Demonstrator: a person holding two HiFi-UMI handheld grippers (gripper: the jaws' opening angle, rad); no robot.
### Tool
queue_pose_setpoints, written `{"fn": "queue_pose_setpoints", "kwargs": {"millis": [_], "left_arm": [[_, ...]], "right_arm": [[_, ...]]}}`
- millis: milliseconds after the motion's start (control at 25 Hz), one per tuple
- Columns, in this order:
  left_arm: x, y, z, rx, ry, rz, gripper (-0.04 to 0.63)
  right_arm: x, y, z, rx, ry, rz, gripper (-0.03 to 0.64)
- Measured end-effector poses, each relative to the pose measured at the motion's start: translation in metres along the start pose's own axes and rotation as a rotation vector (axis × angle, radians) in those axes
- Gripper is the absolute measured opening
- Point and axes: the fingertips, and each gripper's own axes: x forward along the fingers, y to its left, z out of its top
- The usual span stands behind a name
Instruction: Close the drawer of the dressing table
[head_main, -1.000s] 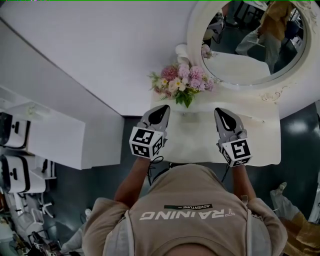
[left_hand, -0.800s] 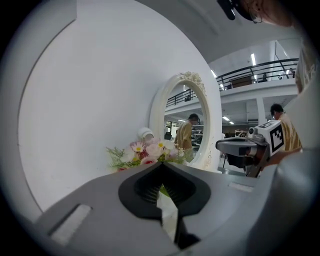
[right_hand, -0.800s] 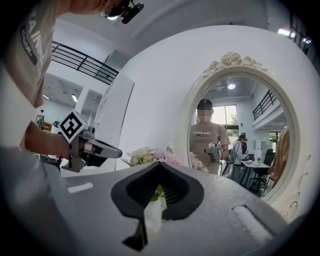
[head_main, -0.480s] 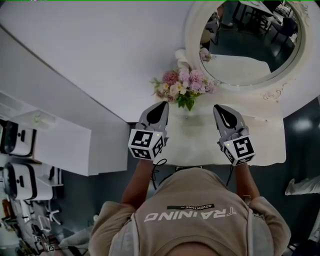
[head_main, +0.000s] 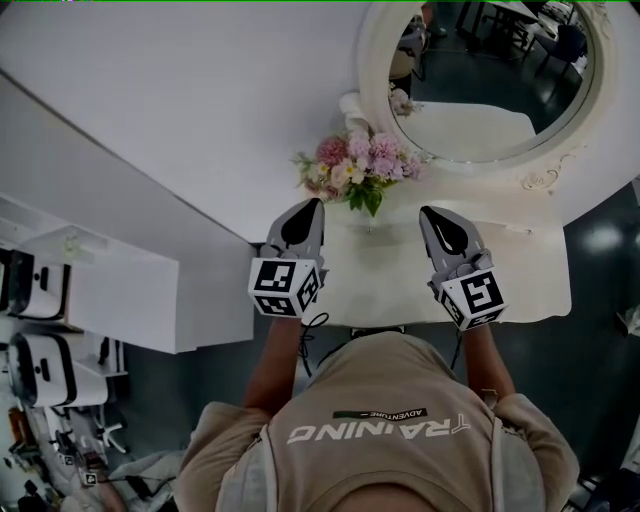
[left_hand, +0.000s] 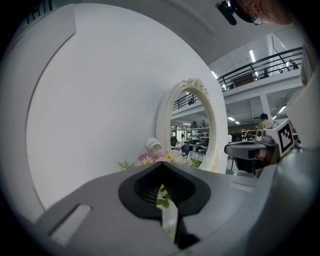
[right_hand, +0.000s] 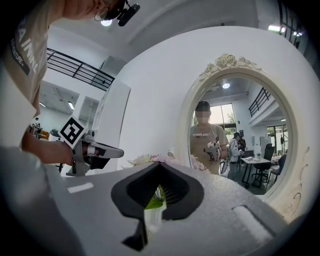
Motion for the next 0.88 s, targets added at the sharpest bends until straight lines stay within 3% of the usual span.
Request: {"fn": "queue_pose_setpoints", "kwargs": {"millis": [880], "left_arm": [[-0.001,-0.010,-0.015,-0.031,0.034,-0.011,0.018]], "right_arm": [[0.002,0.001,-0.020,0.046,0.040,0.036,0.002]]}}
